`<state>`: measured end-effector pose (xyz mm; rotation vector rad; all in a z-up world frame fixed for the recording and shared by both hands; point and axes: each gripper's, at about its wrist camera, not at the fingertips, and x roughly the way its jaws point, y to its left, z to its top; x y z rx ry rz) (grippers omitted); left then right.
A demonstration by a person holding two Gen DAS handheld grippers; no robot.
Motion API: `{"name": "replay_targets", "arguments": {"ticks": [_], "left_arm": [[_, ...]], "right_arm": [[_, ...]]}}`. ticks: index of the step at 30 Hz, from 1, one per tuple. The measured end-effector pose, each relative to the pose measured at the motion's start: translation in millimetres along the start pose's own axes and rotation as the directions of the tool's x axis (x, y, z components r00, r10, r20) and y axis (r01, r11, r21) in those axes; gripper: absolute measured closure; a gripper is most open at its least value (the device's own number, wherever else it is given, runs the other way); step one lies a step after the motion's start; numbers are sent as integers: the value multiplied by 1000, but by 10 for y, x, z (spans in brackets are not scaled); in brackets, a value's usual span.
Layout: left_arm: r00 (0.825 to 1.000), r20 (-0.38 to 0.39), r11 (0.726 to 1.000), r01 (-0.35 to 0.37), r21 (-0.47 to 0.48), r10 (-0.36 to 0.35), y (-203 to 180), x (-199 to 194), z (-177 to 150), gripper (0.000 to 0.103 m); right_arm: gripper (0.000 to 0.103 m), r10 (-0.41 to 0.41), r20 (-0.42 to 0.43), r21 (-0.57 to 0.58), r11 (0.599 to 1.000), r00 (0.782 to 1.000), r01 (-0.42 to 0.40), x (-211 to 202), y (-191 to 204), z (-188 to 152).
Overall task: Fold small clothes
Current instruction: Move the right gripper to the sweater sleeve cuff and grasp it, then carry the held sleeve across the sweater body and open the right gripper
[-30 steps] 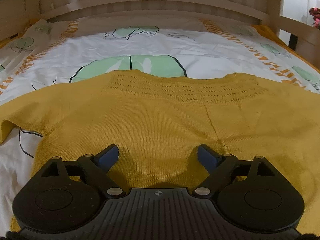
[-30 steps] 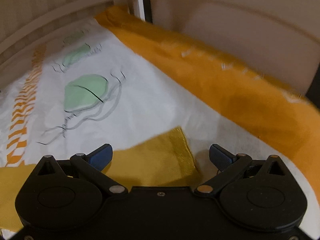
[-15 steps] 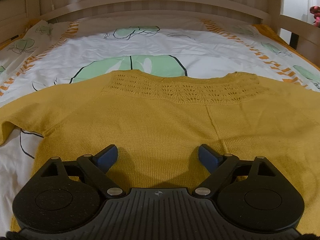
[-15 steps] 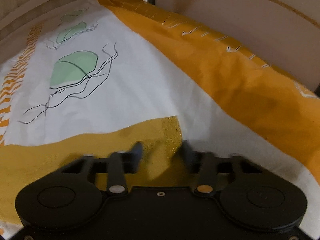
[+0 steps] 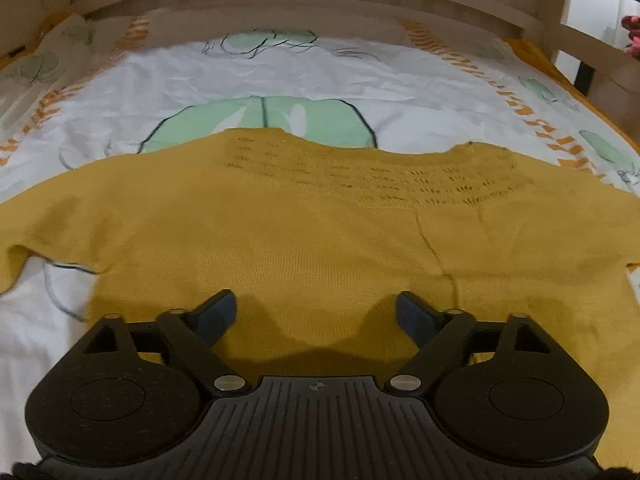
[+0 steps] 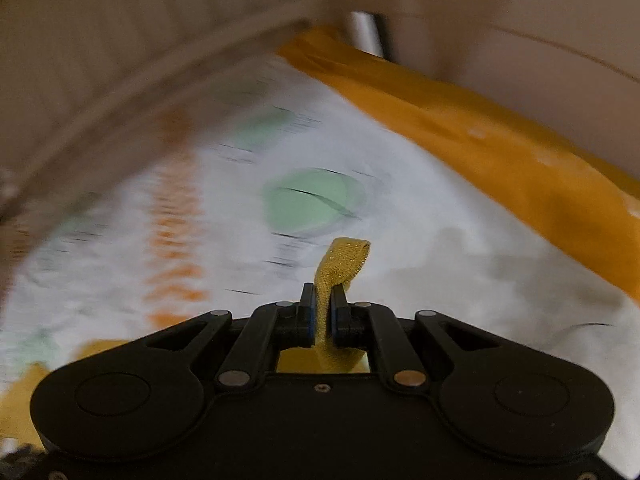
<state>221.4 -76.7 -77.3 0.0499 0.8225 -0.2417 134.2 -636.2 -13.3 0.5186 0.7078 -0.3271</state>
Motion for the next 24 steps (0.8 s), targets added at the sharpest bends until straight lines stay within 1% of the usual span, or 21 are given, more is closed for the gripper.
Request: {"name": "replay_targets", "arguments": {"ticks": [2, 4, 7, 9, 11, 14, 16, 19, 21, 24], "left_arm": [[1000, -4, 1000, -11, -11, 11, 122, -112, 14, 19], [1000, 2, 1000, -10, -20, 10, 288, -230, 8, 19], [1000, 0, 999, -10, -32, 10, 573, -362, -21, 19], [1000, -1, 999, -16, -37, 16, 750, -416, -38, 19], [1000, 9, 999, -22, -45, 23, 937, -468, -61, 19], [999, 31, 997, -31, -77, 34, 1185, -523, -71, 19], [998, 51, 995, -38, -98, 43, 1302, -544, -65, 19], [997, 70, 990, -32, -136, 42, 1466, -562, -65, 19], [997, 68, 986, -18, -163, 30, 1571, -565, -75, 19], [997, 71, 982, -18, -187, 31, 1665, -599, -89, 19]], "right_arm": [[90, 74, 15, -16, 997, 997, -73, -119, 364, 60], [90, 155, 8, -38, 987, 988, -155, -200, 790, 102], [90, 277, 1, -80, 958, 961, -276, -282, 1424, 87], [90, 353, -18, -105, 930, 936, -352, -281, 1883, 23], [90, 414, -41, -116, 902, 909, -416, -257, 2246, -105], [90, 505, -92, -112, 851, 858, -513, -116, 2810, -364], [90, 544, -137, -116, 821, 828, -559, 44, 3190, -575], [90, 578, -216, -118, 785, 787, -609, 272, 3672, -920], [90, 580, -263, -128, 771, 771, -624, 414, 3935, -1170], [90, 570, -321, -142, 761, 757, -633, 670, 4236, -1580]]}}
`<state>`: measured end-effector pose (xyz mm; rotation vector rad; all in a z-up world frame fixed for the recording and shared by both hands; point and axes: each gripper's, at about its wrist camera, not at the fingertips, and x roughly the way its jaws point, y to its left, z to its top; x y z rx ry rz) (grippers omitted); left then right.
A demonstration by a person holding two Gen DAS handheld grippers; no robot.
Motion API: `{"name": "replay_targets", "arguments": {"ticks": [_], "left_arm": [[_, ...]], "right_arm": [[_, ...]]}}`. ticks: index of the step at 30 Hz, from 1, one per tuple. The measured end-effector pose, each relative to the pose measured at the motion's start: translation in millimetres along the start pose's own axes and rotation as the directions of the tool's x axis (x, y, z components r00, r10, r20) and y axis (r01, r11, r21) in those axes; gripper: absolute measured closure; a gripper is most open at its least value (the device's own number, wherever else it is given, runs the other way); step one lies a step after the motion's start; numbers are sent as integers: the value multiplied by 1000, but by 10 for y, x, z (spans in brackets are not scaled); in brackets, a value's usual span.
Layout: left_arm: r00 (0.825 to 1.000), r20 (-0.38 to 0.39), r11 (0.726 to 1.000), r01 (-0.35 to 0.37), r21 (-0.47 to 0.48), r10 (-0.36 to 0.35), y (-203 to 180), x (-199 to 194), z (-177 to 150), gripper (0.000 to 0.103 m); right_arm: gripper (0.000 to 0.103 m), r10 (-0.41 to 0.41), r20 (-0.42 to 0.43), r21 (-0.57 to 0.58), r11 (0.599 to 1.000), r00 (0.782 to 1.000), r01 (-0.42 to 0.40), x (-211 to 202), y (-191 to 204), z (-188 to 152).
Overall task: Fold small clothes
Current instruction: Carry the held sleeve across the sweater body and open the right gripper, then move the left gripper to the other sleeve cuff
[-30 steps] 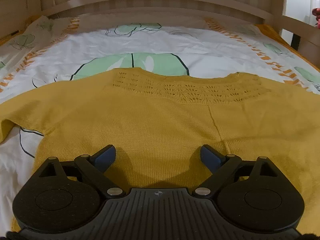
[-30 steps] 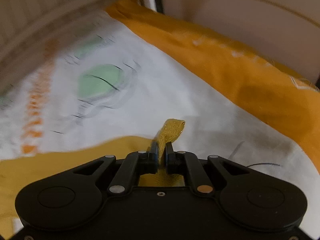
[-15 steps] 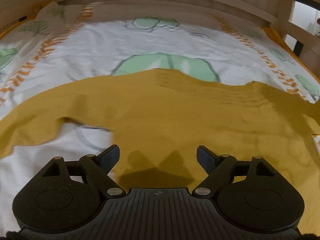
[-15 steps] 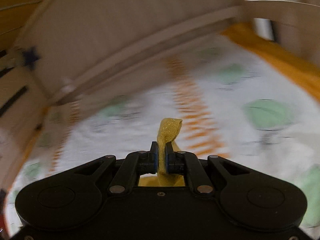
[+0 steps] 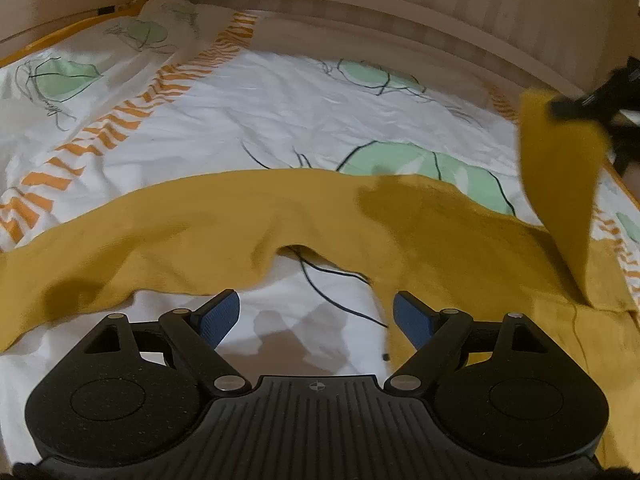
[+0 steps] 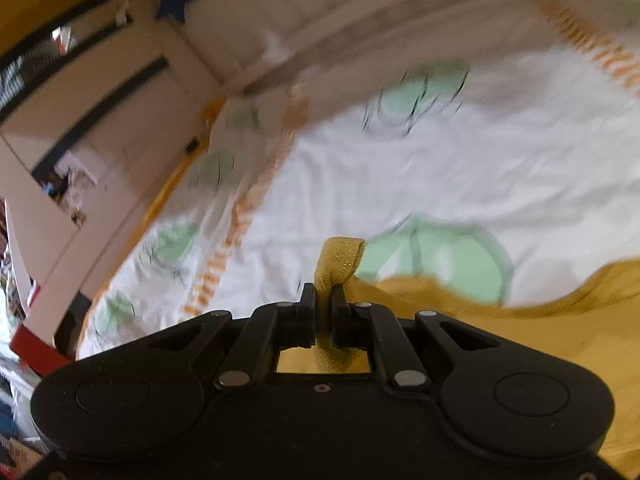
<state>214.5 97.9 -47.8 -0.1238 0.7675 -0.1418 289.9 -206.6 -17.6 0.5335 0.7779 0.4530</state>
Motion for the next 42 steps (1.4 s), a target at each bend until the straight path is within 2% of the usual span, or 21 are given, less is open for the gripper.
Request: {"name": "replay_targets", "arguments": {"ticks": [5, 7, 9, 12, 13, 18, 22, 25, 28, 30, 31, 34, 36, 38, 42], "left_arm": [[1000, 10, 1000, 9, -9, -9, 10, -33, 4, 19], [1000, 9, 1000, 14, -8, -14, 21, -24, 1, 19], [1000, 10, 1000, 17, -6, -17, 23, -13, 0, 19], [1000, 13, 1000, 19, -7, -19, 29, -6, 5, 19], [1000, 16, 1000, 18, -5, -18, 23, -6, 12, 19], [1000, 23, 1000, 16, 10, -16, -75, 7, 62, 19], [999, 15, 999, 31, 36, -32, -235, 45, 124, 19], [999, 11, 997, 52, 60, -53, -390, 108, 181, 19], [997, 8, 994, 71, 78, -72, -560, 248, 242, 19], [996, -15, 993, 87, 74, -86, -648, 392, 250, 19], [995, -37, 993, 95, 71, -93, -680, 487, 250, 19], [992, -104, 993, 86, 75, -77, -733, 733, 198, 19], [992, -125, 992, 48, 118, -33, -761, 835, 113, 19], [995, -100, 985, 33, 171, -16, -788, 835, 51, 18], [995, -101, 985, 28, 173, -10, -788, 803, 37, 18]], "right_arm": [[88, -36, -44, -38, 999, 998, 35, 506, 148, -395], [78, -28, -57, -32, 999, 998, 26, 652, 138, -460], [77, -1, -71, -14, 1000, 997, 0, 705, 108, -531], [45, 11, -61, -36, 999, 998, -14, 640, 91, -572], [42, 4, -49, -56, 998, 999, -7, 559, 57, -562], [42, -88, 14, -105, 991, 996, 89, 145, -286, -475], [41, -229, 68, -90, 968, 971, 235, -331, -802, -420], [41, -338, 113, -17, 940, 934, 342, -708, -1232, -382], [41, -450, 162, 30, 892, 878, 452, -1011, -1571, -362], [41, -501, 172, 55, 865, 848, 499, -1134, -1764, -355], [40, -515, 170, 73, 857, 840, 511, -1170, -1862, -347], [40, -525, 155, 109, 851, 837, 514, -1170, -2059, -372], [40, -515, 146, 121, 857, 845, 501, -1128, -2139, -388], [40, -491, 143, 125, 870, 859, 477, -1078, -2207, -419], [40, -462, 137, 124, 886, 876, 448, -949, -2279, -462]]}}
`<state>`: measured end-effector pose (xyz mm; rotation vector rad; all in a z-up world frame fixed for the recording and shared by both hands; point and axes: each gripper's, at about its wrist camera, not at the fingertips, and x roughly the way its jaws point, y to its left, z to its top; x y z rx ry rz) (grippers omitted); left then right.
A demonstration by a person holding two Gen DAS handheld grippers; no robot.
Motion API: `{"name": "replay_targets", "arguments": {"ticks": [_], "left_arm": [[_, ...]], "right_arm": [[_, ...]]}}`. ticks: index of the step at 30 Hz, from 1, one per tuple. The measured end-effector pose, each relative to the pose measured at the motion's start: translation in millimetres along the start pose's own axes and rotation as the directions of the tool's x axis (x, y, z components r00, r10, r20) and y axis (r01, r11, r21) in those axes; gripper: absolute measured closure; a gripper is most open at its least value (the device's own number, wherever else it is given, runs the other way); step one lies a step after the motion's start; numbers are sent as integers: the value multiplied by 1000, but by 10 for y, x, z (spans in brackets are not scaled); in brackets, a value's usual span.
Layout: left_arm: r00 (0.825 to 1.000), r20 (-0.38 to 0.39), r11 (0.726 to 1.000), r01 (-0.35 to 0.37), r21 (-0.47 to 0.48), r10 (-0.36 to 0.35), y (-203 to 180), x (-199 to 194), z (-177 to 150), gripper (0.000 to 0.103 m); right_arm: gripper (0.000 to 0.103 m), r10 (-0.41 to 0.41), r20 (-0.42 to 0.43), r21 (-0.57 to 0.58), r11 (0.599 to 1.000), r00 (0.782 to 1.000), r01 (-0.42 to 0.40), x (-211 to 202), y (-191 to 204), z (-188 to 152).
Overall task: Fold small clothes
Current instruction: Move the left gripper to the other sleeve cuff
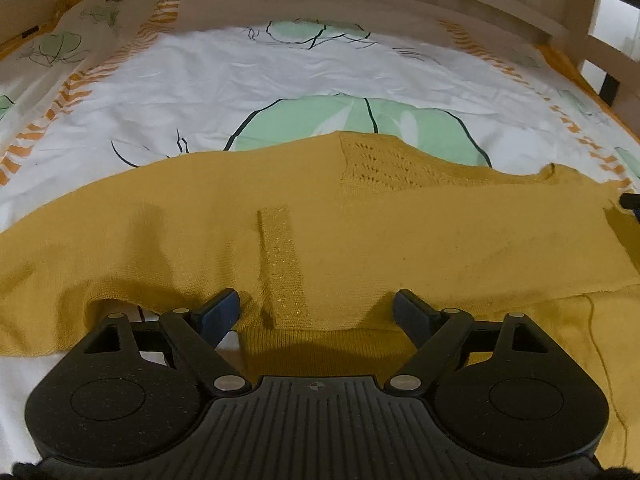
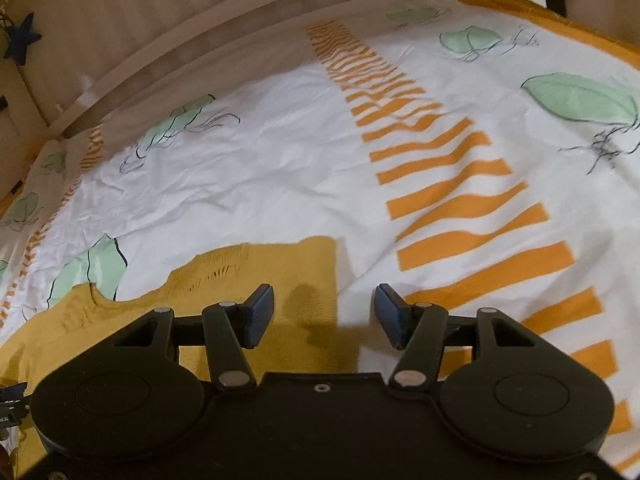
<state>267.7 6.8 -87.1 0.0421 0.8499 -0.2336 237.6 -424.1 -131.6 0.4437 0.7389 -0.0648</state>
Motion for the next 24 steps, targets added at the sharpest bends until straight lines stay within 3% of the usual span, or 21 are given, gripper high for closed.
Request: {"name": "replay_targets", "arguments": {"ticks": [2, 3, 6, 8, 11, 14, 15, 16, 19, 24], "left_arm": [[1000, -4, 1000, -4, 2, 4, 0, -9, 2, 18], [1000, -5, 1000, -7, 3, 7, -9, -14, 13, 18], [1000, -2, 1000, -14, 4, 14, -43, -4, 39, 19], [1000, 4, 1000, -13, -5, 13, -62, 44, 61, 18], [1000, 11, 1000, -8, -13, 8, -53, 43, 59, 18], [1000, 8, 999, 29, -14, -29, 6, -27, 69, 18], [999, 7, 999, 43, -21, -43, 39, -70, 75, 18], [998, 8, 997, 61, -36, -61, 87, -126, 79, 18], [994, 54, 991, 98, -93, -93, 278, -368, 48, 18], [990, 137, 993, 35, -113, -19, 601, -798, -92, 15]], "right_arm": [[62, 12, -13, -11, 1000, 1000, -12, 48, 24, -14], [90, 15, -30, -29, 999, 999, -16, 83, 47, -13], [94, -73, -5, -175, 982, 997, 71, 23, 234, 3], [94, -133, 8, -181, 974, 991, 133, 19, 211, 19], [93, -151, -19, -173, 974, 988, 145, 93, 190, -9], [68, -147, 32, -151, 977, 989, 150, 8, 208, -31], [49, -146, 52, -127, 980, 988, 151, -58, 203, -30], [36, -137, 68, -116, 983, 988, 144, -122, 212, -29], [30, -86, 104, -128, 987, 991, 99, -335, 348, -39], [9, 61, 103, -159, 986, 993, -44, -675, 619, -185]]}}
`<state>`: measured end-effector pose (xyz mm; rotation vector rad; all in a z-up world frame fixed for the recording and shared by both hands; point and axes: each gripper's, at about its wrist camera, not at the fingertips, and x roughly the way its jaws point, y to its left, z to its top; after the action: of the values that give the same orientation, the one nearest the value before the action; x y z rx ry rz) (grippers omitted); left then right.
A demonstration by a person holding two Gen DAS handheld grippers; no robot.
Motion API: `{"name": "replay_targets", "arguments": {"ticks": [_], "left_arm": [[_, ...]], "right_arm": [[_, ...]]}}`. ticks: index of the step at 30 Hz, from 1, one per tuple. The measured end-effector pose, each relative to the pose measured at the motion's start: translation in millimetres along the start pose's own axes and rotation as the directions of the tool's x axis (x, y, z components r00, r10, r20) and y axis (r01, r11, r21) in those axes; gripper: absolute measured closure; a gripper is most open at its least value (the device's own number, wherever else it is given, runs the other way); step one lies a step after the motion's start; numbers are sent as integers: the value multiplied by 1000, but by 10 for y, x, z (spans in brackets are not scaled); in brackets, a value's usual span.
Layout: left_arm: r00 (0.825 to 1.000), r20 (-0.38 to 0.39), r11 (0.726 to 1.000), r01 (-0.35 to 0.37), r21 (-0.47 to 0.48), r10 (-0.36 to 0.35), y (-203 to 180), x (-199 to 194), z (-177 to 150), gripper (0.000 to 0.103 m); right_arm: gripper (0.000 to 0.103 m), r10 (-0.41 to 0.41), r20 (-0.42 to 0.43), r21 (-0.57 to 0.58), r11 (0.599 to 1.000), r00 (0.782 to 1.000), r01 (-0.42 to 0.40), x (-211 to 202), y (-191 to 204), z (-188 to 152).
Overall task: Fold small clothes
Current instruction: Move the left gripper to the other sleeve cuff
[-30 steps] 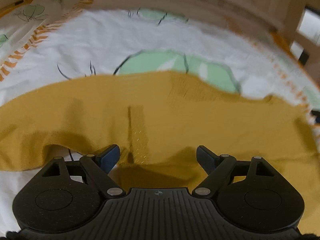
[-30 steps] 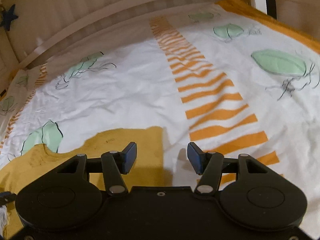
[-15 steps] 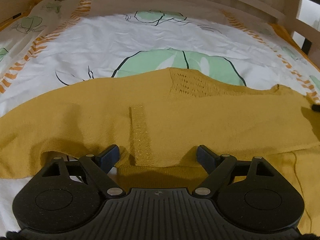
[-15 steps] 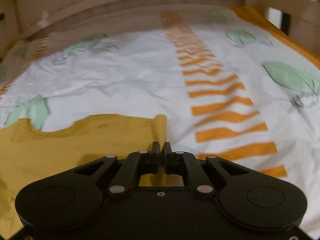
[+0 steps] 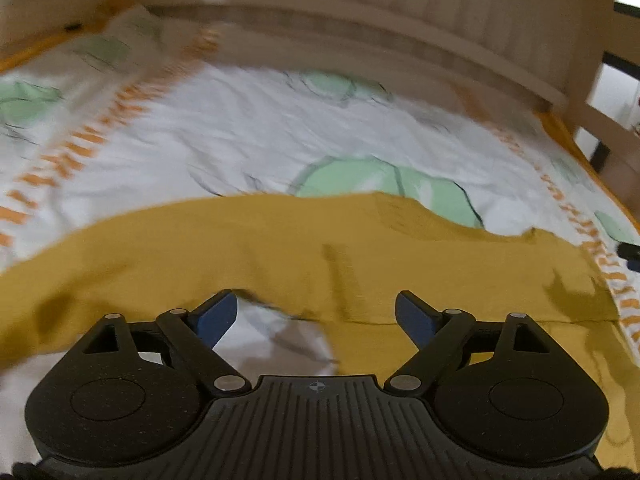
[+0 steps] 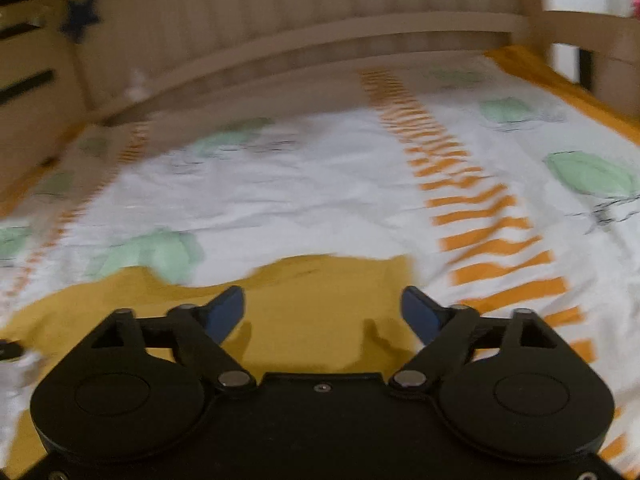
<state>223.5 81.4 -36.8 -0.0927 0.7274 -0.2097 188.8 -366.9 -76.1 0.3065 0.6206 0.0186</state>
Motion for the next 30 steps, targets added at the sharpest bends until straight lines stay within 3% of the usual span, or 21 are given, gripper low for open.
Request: {"name": "replay_targets", "arguments": {"ticks": [3, 7, 12, 17, 23, 26, 29, 30], "left_arm": [[999, -2, 998, -44, -42, 43, 272, -216, -43, 8], [996, -8, 988, -95, -124, 94, 646, -480, -142, 8], [978, -8, 966, -205, -154, 207, 1041, -782, -214, 8], [949, 3, 934, -311, -177, 316, 1378, -1016, -192, 8], [917, -38, 893, -395, -217, 396, 1756, -1057, -167, 8], [916, -65, 885, -399, -240, 396, 1885, -1008, -187, 9], [909, -90, 882, -417, -218, 407, 1910, -924, -173, 20], [904, -103, 880, -428, -208, 415, 1913, -887, -157, 31]], "right_arm": [[4, 85, 1, 0, 996, 996, -85, -145, 203, -105], [4, 179, -21, 7, 984, 984, -179, -254, 439, -288], [3, 258, -52, 28, 966, 965, -256, -289, 634, -505], [3, 301, -61, 40, 953, 952, -299, -355, 778, -643], [3, 321, -58, 17, 947, 945, -320, -410, 906, -699], [3, 332, -62, 7, 943, 941, -333, -429, 942, -708], [3, 332, -62, -9, 943, 941, -333, -443, 976, -731], [3, 331, -63, -14, 943, 941, -333, -443, 982, -730]]}}
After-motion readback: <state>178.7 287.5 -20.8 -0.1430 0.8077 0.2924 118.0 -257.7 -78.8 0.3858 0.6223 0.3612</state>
